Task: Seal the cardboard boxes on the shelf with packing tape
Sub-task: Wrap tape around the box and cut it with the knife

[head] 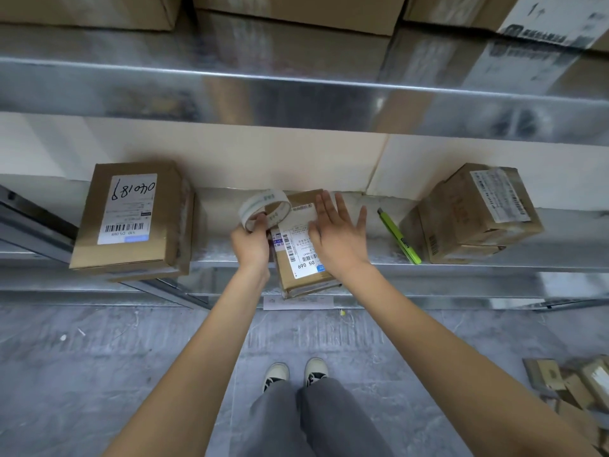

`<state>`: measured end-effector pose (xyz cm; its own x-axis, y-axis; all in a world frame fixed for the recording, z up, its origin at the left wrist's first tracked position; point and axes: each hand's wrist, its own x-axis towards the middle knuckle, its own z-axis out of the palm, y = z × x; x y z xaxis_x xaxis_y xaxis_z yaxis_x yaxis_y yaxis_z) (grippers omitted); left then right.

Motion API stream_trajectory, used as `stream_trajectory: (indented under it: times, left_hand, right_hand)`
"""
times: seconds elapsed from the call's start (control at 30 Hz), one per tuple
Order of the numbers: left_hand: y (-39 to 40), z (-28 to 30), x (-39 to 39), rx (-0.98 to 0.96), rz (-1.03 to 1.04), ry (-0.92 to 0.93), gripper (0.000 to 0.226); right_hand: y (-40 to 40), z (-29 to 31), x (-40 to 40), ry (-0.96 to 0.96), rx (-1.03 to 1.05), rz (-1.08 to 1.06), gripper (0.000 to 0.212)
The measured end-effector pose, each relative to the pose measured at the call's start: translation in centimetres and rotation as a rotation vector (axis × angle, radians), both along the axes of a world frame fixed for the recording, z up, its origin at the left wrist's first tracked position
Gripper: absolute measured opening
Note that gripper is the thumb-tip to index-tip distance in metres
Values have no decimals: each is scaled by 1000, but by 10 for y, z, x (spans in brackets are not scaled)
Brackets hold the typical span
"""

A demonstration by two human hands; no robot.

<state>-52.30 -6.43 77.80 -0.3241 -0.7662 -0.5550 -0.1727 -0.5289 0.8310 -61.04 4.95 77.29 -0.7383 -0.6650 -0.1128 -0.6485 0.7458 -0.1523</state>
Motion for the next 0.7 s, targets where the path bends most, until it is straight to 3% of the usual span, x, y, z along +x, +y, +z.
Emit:
stream_trajectory:
  times: [0.27,0.4,0.53,0.7]
  left_hand:
    - [-6,0,-4,-188,-82,-99,16]
    - [-32,3,7,-193,-95,-107,15]
    - [-56,-8,33,-95,-33,-148,8]
    - [-37,-28,34,212,39,-68,25]
  right_hand:
    - [-31,-7,40,-75,-143,-2,94]
    - [-25,-6,36,-52,-129,63,86]
    - [-31,-1,44,-81,-7,92,67]
    - [-35,1,51,-107,44,47,65]
